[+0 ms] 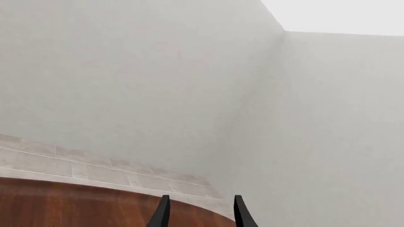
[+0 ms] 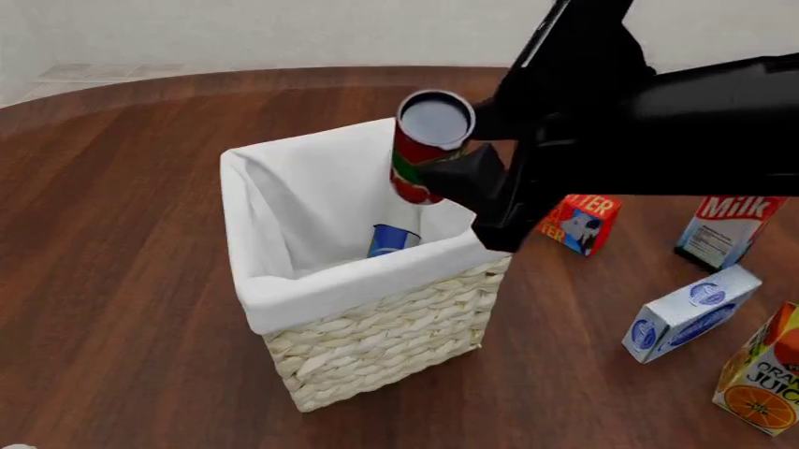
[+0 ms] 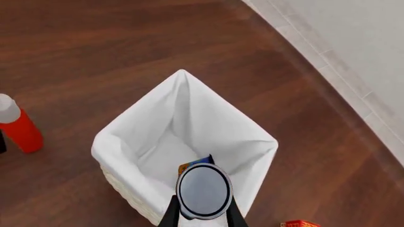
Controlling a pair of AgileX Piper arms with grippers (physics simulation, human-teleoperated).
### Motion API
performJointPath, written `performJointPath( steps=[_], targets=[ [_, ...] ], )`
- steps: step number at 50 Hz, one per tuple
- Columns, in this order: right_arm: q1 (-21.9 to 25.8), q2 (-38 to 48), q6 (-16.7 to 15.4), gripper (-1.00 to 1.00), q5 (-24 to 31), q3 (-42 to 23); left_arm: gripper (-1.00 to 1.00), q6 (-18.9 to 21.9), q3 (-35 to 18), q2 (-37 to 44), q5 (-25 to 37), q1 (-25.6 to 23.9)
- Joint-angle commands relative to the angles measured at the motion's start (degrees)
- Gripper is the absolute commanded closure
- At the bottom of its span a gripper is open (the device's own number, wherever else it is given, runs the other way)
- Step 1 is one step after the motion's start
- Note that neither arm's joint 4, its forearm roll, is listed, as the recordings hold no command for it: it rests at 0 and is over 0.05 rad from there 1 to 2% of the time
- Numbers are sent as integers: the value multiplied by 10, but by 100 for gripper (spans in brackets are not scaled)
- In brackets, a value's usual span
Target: Pick up the alphabet soup and the tomato sauce, and put them in the basket.
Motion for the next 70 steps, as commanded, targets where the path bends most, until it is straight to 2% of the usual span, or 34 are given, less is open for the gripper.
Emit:
performJointPath(
  steps=[1, 70],
  targets=[
    [6, 19, 18, 100, -12, -5, -100, 0, 0, 0, 0, 0],
    [22, 132, 22, 100, -51, -42, -100, 0, 0, 0, 0, 0]
  ],
)
